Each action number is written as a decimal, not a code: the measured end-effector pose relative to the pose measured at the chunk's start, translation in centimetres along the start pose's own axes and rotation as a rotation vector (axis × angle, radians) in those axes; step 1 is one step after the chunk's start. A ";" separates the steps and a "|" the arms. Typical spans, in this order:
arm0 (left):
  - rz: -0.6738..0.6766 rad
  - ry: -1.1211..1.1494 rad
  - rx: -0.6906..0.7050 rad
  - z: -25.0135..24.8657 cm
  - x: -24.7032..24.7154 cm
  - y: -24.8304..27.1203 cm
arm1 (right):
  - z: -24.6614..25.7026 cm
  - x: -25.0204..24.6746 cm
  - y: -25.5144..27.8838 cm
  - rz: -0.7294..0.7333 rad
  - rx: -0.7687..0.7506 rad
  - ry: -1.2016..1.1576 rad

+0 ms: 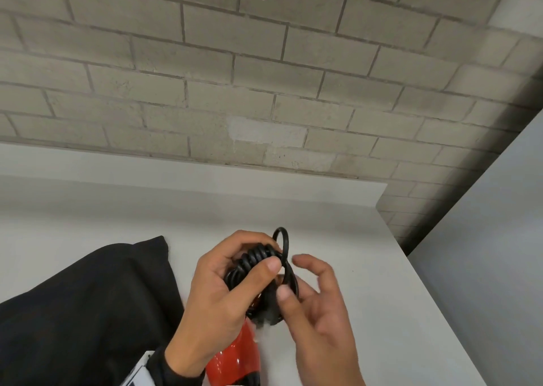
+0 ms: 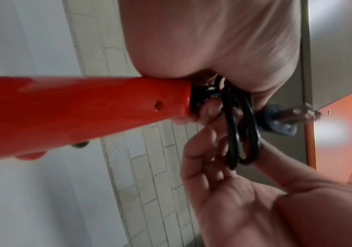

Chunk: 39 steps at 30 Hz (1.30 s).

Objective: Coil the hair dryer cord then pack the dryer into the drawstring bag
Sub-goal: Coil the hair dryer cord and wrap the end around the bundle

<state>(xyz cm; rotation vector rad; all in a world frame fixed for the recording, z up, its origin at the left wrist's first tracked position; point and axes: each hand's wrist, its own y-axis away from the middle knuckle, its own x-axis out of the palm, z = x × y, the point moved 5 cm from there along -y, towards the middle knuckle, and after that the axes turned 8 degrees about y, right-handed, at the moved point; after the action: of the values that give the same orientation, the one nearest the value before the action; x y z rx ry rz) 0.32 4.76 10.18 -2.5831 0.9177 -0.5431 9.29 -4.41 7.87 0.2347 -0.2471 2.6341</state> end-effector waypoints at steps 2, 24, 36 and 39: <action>-0.015 -0.030 0.010 -0.1 0.0 0.0 | 0.4 0.0 0.8 -0.030 -0.069 0.140; -0.134 -0.133 0.059 -0.5 0.5 0.6 | 6.3 -2.7 0.1 -0.126 -0.379 0.198; 0.011 -0.244 0.158 -0.7 1.8 0.7 | 6.0 -4.0 -1.4 -0.059 -0.111 0.129; 0.029 -0.277 0.182 -0.7 1.7 0.4 | 6.3 -4.2 -1.4 -0.057 -0.086 0.163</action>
<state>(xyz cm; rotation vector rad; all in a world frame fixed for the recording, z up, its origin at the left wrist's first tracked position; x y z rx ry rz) 1.04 3.20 11.03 -2.3999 0.7727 -0.2393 14.41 -6.44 13.26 -0.0024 -0.2932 2.5616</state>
